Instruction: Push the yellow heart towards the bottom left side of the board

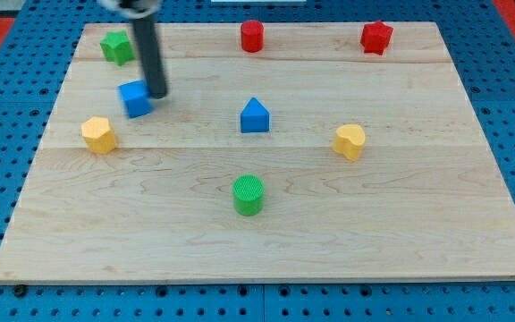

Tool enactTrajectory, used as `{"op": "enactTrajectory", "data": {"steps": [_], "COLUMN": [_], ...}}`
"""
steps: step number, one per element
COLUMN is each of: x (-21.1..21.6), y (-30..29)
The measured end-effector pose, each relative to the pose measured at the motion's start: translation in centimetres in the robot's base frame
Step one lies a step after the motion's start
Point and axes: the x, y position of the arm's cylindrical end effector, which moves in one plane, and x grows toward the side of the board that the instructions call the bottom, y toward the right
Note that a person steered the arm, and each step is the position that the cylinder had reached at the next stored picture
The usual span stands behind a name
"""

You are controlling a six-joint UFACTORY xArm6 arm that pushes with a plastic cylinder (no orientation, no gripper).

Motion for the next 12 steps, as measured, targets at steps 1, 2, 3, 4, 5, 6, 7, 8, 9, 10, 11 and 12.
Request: {"op": "enactTrajectory", "data": {"steps": [1,2,3,4,5,6,7,8,9,10,11,12], "x": [0.7,1.9,3.5,3.8,3.8,5.1,5.0,5.2,7.2,6.7,3.2,3.6], "y": [-1.2,4.2,14.7,18.2,23.0,22.5,24.4,24.8,23.5,25.1,30.7,31.6]}}
